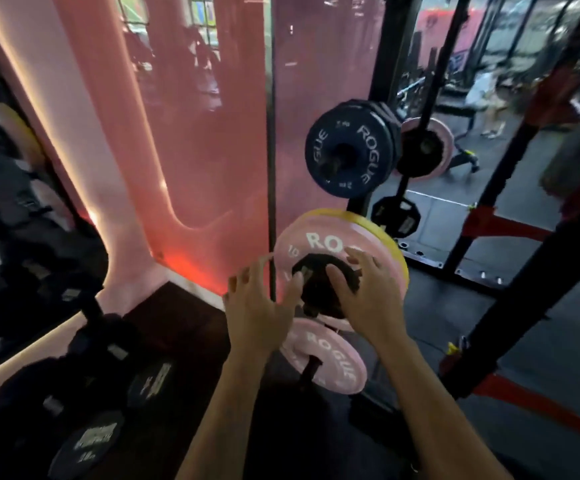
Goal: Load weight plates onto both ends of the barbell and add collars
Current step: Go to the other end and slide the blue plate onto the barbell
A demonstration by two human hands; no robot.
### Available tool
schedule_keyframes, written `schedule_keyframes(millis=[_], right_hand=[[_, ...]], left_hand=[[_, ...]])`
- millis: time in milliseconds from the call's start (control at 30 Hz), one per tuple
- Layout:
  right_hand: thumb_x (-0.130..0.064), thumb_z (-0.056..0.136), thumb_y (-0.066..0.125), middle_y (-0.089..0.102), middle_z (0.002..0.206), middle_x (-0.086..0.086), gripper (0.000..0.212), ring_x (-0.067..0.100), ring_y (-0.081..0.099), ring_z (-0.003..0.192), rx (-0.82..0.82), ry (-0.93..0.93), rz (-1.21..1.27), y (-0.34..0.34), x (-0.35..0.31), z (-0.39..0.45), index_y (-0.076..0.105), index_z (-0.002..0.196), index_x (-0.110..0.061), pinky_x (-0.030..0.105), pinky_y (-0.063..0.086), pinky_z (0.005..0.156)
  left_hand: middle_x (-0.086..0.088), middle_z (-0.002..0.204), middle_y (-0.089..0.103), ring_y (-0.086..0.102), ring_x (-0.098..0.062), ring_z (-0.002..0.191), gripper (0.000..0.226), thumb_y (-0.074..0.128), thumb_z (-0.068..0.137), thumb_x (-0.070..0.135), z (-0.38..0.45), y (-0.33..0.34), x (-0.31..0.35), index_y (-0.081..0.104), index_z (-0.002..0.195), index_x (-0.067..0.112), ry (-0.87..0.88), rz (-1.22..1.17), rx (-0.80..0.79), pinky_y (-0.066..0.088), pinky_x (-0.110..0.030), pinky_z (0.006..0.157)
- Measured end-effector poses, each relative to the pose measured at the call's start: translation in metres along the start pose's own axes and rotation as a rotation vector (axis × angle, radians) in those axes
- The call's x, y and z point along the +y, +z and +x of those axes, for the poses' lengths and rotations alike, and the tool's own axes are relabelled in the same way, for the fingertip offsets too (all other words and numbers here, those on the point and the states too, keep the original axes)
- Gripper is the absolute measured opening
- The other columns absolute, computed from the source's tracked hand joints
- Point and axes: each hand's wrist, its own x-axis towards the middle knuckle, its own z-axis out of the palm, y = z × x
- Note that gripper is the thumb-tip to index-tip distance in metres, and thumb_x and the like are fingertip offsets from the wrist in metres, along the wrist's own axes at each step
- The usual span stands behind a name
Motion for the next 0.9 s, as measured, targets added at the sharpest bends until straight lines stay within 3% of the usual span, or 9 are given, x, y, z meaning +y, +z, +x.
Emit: schedule_keyframes(millis=[133,300,400,500,567,667,767,900], right_hand=[[-0.056,0.092,0.051,0.062,0.125,0.002,0.054,0.022,0.057,0.111,0.079,0.041,-0.05,0.017,0.005,0.062,0.055,0.131,-0.019,0.037,0.048,0.092],[-0.048,0.094,0.055,0.062,0.123,0.004,0.047,0.026,0.054,0.112,0.153,0.093,-0.16,0.036,0.012,0.116,0.055,0.131,-0.02,0.039,0.047,0.091],[-0.045,0.093,0.057,0.062,0.12,0.009,0.048,0.031,0.054,0.113,0.271,0.165,-0.239,0.04,0.024,0.142,0.055,0.13,-0.015,0.041,0.046,0.089],[-0.045,0.091,0.058,0.062,0.114,0.01,0.049,0.031,0.056,0.108,0.409,0.26,-0.241,0.039,0.031,0.165,0.056,0.126,-0.011,0.043,0.051,0.084],[-0.044,0.09,0.061,0.061,0.113,0.007,0.046,0.028,0.057,0.106,0.497,0.306,-0.249,0.038,0.029,0.179,0.054,0.121,-0.011,0.04,0.049,0.08],[-0.046,0.089,0.063,0.061,0.109,0.004,0.043,0.028,0.06,0.099,0.588,0.327,-0.269,0.036,0.025,0.195,0.046,0.116,-0.017,0.039,0.049,0.073],[-0.046,0.091,0.06,0.063,0.107,0.007,0.043,0.031,0.058,0.098,0.568,0.338,-0.332,0.034,0.024,0.203,0.044,0.119,-0.018,0.037,0.043,0.069],[-0.046,0.092,0.057,0.063,0.1,0.012,0.045,0.033,0.055,0.094,0.567,0.317,-0.408,0.031,0.026,0.209,0.05,0.119,-0.01,0.032,0.031,0.065]], left_hand=[[0.004,0.124,0.06,0.049,-0.018,0.114,0.058,0.054,0.085,0.062,0.064,0.021,-0.012,0.055,0.129,0.025,0.048,-0.03,-0.034,0.031,-0.03,0.09],[0.004,0.131,0.056,0.048,-0.019,0.121,0.06,0.053,0.087,0.066,0.143,0.052,-0.035,0.051,0.133,0.028,0.06,-0.049,-0.109,0.032,-0.032,0.097],[0.005,0.132,0.056,0.048,-0.018,0.122,0.055,0.055,0.087,0.065,0.197,0.075,-0.042,0.05,0.131,0.032,0.142,-0.09,-0.138,0.028,-0.026,0.096],[0.004,0.129,0.057,0.047,-0.013,0.114,0.067,0.051,0.081,0.073,0.254,0.095,-0.043,0.052,0.132,0.029,0.178,-0.183,-0.177,0.031,-0.025,0.093],[0.006,0.128,0.057,0.044,-0.008,0.112,0.068,0.056,0.08,0.074,0.285,0.108,-0.037,0.053,0.132,0.029,0.211,-0.251,-0.201,0.036,-0.029,0.095],[0.006,0.125,0.06,0.051,-0.015,0.114,0.068,0.064,0.08,0.072,0.317,0.128,-0.027,0.053,0.131,0.028,0.347,-0.236,-0.223,0.045,-0.04,0.095],[0.007,0.117,0.064,0.058,-0.019,0.106,0.061,0.067,0.079,0.068,0.334,0.144,-0.02,0.059,0.124,0.027,0.432,-0.216,-0.239,0.044,-0.034,0.088],[0.006,0.101,0.071,0.061,-0.021,0.089,0.048,0.075,0.076,0.055,0.339,0.147,-0.014,0.064,0.111,0.025,0.484,-0.276,-0.212,0.048,-0.047,0.081]])
